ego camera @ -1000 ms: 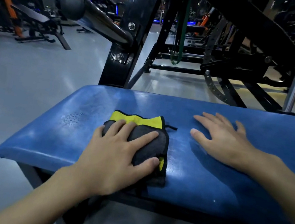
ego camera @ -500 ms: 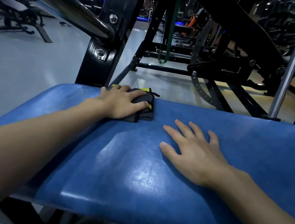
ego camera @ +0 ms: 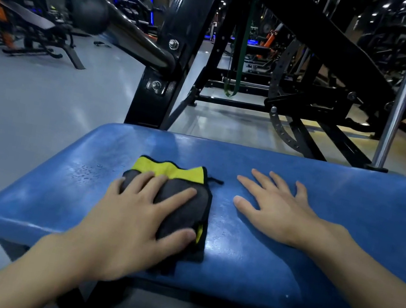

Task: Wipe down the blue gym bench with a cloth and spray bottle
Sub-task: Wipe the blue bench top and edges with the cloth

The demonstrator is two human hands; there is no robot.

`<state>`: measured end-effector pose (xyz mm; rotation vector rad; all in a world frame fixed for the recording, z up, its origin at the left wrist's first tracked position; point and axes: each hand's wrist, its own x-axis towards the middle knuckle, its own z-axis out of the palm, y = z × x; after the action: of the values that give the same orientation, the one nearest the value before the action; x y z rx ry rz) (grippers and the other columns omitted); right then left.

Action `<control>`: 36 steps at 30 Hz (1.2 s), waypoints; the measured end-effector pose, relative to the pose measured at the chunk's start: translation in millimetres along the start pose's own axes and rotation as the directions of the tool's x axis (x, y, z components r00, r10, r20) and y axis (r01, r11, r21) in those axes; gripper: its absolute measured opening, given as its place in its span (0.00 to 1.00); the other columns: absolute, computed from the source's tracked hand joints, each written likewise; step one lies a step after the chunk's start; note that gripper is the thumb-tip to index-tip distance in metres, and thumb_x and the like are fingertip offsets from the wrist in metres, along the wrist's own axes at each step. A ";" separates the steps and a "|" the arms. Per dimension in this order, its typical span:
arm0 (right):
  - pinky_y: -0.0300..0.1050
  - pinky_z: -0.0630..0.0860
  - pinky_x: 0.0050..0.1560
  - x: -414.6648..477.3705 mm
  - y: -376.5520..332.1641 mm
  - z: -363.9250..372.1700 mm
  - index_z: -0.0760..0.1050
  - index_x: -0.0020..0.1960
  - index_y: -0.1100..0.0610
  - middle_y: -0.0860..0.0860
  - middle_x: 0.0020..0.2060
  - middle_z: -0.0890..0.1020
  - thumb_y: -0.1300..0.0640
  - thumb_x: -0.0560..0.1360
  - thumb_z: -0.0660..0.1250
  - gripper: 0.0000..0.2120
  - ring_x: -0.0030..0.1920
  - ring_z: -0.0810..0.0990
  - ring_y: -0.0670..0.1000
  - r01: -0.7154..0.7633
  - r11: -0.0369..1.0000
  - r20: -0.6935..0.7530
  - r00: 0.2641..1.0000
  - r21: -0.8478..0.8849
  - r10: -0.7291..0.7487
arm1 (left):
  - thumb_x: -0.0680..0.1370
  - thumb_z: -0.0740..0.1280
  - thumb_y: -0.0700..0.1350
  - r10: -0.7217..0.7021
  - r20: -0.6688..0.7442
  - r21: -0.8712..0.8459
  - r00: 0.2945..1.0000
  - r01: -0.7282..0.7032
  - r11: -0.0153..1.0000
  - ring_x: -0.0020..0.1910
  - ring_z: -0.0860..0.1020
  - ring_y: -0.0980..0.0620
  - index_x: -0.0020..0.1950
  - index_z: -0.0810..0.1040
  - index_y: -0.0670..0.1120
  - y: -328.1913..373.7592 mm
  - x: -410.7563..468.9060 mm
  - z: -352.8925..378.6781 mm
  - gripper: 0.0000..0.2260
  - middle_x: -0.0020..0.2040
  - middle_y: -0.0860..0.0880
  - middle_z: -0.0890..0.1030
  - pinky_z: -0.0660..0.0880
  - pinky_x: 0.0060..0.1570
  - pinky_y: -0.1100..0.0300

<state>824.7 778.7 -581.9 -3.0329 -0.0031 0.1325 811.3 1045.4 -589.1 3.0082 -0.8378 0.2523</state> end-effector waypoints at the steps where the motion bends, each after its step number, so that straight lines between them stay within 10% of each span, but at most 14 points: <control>1: 0.65 0.39 0.75 -0.2 -2.6 -2.5 0.50 0.79 0.39 0.44 0.81 0.48 0.33 0.80 0.46 0.30 0.80 0.42 0.50 0.008 1.000 -0.016 1.000 0.006 -0.008 | 0.71 0.32 0.77 -0.002 0.000 -0.005 1.000 0.002 1.000 0.77 0.60 0.44 0.79 0.57 0.65 0.2 -7.9 -0.2 0.41 0.75 0.49 0.66 0.62 0.70 0.40; 19: 0.62 0.37 0.76 16.7 -29.3 10.2 0.43 0.80 0.38 0.40 0.80 0.42 0.31 0.75 0.39 0.34 0.79 0.38 0.47 0.079 0.997 -0.007 0.997 0.010 -0.079 | 0.74 0.47 0.76 -0.177 0.118 -0.078 0.977 0.186 0.979 0.76 0.61 0.41 0.75 0.57 0.70 -62.2 202.6 23.7 0.30 0.77 0.48 0.65 0.57 0.69 0.36; 36: 0.63 0.39 0.76 9.3 -30.9 6.2 0.50 0.80 0.41 0.42 0.80 0.49 0.33 0.79 0.44 0.30 0.80 0.43 0.48 0.083 0.996 -0.042 0.996 0.027 -0.082 | 0.67 0.29 0.78 -0.041 0.027 0.016 0.999 0.041 0.999 0.77 0.55 0.49 0.79 0.51 0.68 -27.2 -6.6 -4.2 0.42 0.77 0.53 0.62 0.58 0.72 0.45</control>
<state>833.5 810.1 -585.6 -3.0002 -0.1218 0.0638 819.1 1072.3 -585.0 3.0464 -0.7785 0.2180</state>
